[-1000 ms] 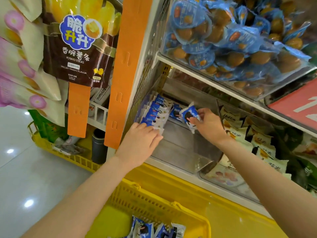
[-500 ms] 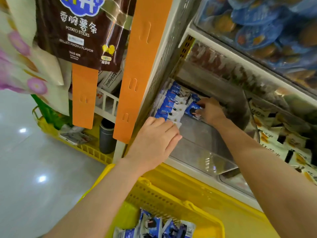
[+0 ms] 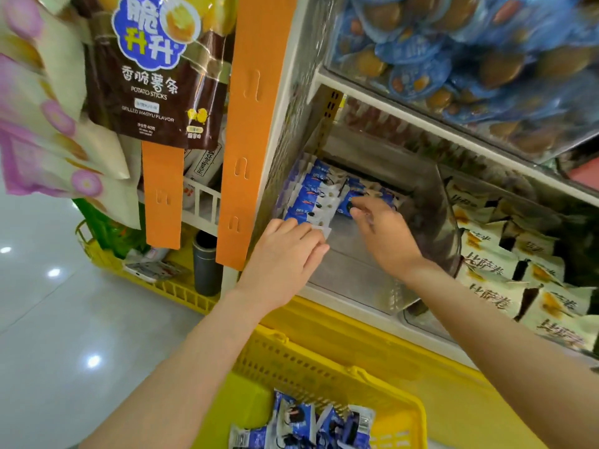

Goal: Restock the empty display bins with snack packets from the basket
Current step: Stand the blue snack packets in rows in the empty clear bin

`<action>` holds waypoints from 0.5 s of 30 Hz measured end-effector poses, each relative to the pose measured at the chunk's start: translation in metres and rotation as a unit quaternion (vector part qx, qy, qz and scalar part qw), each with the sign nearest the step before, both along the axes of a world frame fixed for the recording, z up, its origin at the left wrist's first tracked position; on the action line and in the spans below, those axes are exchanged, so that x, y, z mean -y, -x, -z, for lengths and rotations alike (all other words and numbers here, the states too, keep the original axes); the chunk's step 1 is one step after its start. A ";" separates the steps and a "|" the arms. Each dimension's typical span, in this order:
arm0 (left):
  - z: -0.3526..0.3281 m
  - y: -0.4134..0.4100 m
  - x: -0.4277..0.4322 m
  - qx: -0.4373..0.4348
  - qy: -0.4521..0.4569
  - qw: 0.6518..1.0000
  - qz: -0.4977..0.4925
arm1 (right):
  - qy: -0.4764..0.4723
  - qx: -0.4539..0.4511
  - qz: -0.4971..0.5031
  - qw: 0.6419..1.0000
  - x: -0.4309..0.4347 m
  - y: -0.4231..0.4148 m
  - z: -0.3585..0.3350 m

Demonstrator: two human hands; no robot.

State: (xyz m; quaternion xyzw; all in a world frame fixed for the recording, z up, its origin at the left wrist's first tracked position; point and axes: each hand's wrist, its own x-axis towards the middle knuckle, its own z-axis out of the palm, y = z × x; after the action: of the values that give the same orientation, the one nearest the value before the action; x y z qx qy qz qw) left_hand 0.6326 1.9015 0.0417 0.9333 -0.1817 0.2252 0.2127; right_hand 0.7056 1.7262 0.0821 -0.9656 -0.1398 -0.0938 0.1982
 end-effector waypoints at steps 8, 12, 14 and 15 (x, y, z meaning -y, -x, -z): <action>0.007 0.044 0.016 -0.004 0.053 0.998 -0.012 | 0.080 0.072 -0.096 0.989 0.048 0.133 0.019; 0.045 0.085 0.031 0.016 0.056 0.998 0.013 | 0.056 0.098 -0.122 0.986 0.062 0.174 0.064; 0.076 0.104 0.037 -0.046 0.025 0.998 0.023 | 0.079 0.051 -0.137 0.986 0.065 0.191 0.094; 0.092 0.113 0.039 -0.102 0.013 0.994 0.026 | 0.105 -0.002 -0.142 0.984 0.065 0.198 0.111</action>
State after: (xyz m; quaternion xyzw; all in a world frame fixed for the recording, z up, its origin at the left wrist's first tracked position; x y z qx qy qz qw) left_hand 0.5198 1.8625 -0.0502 0.9436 -0.1804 0.1254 0.2476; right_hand 0.5075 1.6613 -0.0286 -0.9515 -0.2844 -0.0475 0.1074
